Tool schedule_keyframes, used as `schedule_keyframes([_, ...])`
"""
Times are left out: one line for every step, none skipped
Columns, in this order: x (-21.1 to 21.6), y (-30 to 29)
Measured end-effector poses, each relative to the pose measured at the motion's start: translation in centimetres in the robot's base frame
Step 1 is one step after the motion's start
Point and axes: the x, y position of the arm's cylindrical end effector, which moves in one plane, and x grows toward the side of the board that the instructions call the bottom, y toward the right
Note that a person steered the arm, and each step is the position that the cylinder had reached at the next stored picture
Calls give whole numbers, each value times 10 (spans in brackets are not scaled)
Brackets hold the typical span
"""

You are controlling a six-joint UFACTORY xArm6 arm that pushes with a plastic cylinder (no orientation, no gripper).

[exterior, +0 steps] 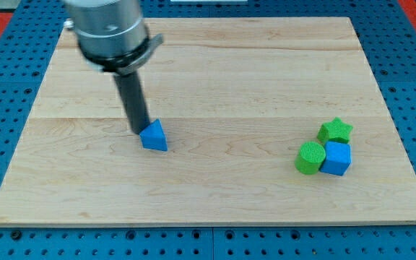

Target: Slide blue triangle towards group of blocks

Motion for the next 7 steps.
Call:
schedule_keyframes([0, 32])
schedule_keyframes([9, -3])
schedule_keyframes([24, -55])
schedule_keyframes([38, -50])
schedule_keyframes([33, -7])
schedule_keyframes([22, 44])
schedule_keyframes([22, 83])
